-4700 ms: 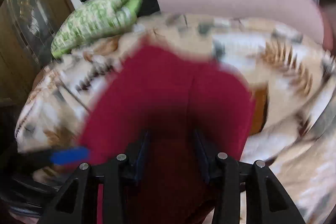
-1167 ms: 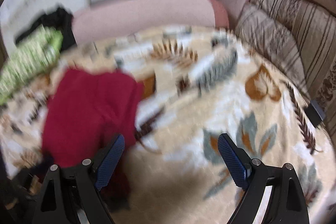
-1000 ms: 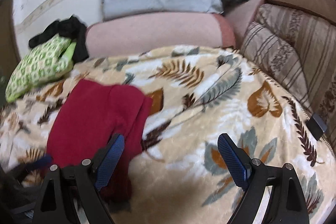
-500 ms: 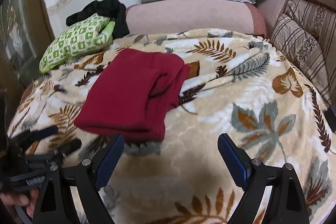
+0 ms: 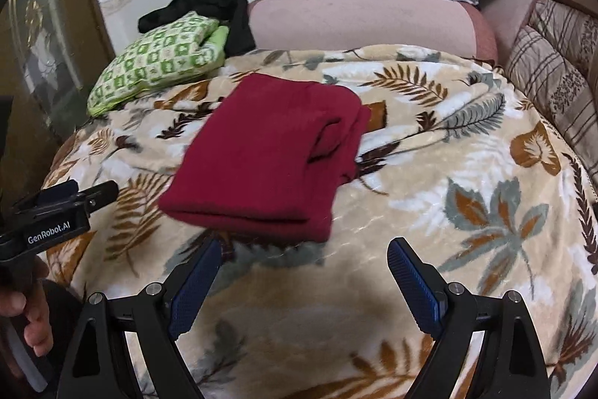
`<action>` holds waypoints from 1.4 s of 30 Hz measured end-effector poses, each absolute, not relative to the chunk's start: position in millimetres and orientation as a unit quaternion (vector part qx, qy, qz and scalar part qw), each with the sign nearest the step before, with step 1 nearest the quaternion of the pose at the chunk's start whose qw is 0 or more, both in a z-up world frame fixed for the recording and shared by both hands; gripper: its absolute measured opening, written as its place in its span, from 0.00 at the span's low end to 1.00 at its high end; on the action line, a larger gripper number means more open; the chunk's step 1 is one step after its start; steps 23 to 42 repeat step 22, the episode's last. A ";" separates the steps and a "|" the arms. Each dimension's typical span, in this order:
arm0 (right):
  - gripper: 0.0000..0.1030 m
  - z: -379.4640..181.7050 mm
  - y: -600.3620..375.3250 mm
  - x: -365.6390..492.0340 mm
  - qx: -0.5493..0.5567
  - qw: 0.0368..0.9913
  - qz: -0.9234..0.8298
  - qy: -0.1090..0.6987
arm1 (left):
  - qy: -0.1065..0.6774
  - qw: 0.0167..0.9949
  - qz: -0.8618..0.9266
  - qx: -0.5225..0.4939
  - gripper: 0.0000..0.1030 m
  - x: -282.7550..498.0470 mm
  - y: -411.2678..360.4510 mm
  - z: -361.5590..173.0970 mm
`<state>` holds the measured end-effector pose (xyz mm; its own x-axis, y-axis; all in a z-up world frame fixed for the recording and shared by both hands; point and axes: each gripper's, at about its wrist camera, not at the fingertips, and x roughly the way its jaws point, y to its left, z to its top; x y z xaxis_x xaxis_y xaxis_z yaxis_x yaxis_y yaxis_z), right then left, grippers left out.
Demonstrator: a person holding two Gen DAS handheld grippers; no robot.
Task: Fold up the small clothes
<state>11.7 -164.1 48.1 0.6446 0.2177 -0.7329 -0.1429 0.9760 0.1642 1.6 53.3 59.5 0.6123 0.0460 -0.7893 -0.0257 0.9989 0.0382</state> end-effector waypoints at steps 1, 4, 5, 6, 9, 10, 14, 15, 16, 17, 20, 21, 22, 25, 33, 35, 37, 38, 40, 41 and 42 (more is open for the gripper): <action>0.86 48.8 -161.6 6.1 0.038 0.907 0.098 0.408 | 0.446 0.895 0.009 0.006 0.80 -1.3 50.3 59.7; 0.87 47.2 -159.8 -3.8 0.024 0.907 0.092 0.411 | 0.449 0.894 -0.006 0.009 0.80 -6.9 40.5 61.0; 0.87 46.1 -161.5 -7.2 0.025 0.905 0.089 0.414 | 0.449 0.893 -0.008 0.010 0.80 -8.2 38.9 60.8; 0.87 45.6 -163.3 -7.9 0.026 0.905 0.088 0.416 | 0.452 0.892 -0.012 0.008 0.80 -9.0 37.9 59.9; 0.87 45.4 -171.1 -12.7 0.035 0.905 0.080 0.417 | 0.464 0.886 -0.020 0.002 0.82 -9.5 33.5 55.6; 0.87 45.4 -172.1 -13.3 0.036 0.905 0.078 0.417 | 0.468 0.884 -0.023 0.003 0.88 -9.7 31.7 53.9; 0.87 42.9 -179.1 -12.8 0.043 0.903 0.069 0.423 | 0.485 0.873 -0.055 -0.011 1.00 -14.2 21.3 45.2; 0.87 42.6 -179.3 -12.9 0.043 0.903 0.067 0.423 | 0.483 0.873 -0.064 -0.017 1.00 -16.4 19.3 45.3; 0.87 41.9 -179.7 -12.2 0.044 0.902 0.066 0.424 | 0.477 0.875 -0.077 -0.022 1.00 -19.8 16.1 46.2; 0.87 41.4 -179.7 -11.7 0.043 0.902 0.065 0.425 | 0.471 0.877 -0.086 -0.022 1.00 -21.5 13.0 47.3; 0.87 38.9 -178.4 -8.6 0.038 0.901 0.061 0.428 | 0.455 0.886 -0.092 -0.007 1.00 -25.7 6.1 50.4; 0.87 37.8 -177.9 -8.0 0.038 0.901 0.060 0.429 | 0.452 0.888 -0.089 -0.002 1.00 -25.8 5.3 50.0; 0.87 37.2 -177.4 -7.5 0.038 0.900 0.059 0.429 | 0.450 0.889 -0.083 0.004 1.00 -25.4 4.8 48.5; 0.87 37.2 -177.4 -7.5 0.038 0.900 0.059 0.429 | 0.450 0.889 -0.083 0.004 1.00 -25.4 4.8 48.5; 0.87 37.2 -177.4 -7.5 0.038 0.900 0.059 0.429 | 0.450 0.889 -0.083 0.004 1.00 -25.4 4.8 48.5; 0.87 37.2 -177.4 -7.5 0.038 0.900 0.059 0.429 | 0.450 0.889 -0.083 0.004 1.00 -25.4 4.8 48.5; 0.87 37.2 -177.4 -7.5 0.038 0.900 0.059 0.429 | 0.450 0.889 -0.083 0.004 1.00 -25.4 4.8 48.5; 0.87 37.2 -177.4 -7.5 0.038 0.900 0.059 0.429 | 0.450 0.889 -0.083 0.004 1.00 -25.4 4.8 48.5; 0.87 37.2 -177.4 -7.5 0.038 0.900 0.059 0.429 | 0.450 0.889 -0.083 0.004 1.00 -25.4 4.8 48.5; 0.87 37.2 -177.4 -7.5 0.038 0.900 0.059 0.429 | 0.450 0.889 -0.083 0.004 1.00 -25.4 4.8 48.5; 0.87 37.2 -177.4 -7.5 0.038 0.900 0.059 0.429 | 0.450 0.889 -0.083 0.004 1.00 -25.4 4.8 48.5</action>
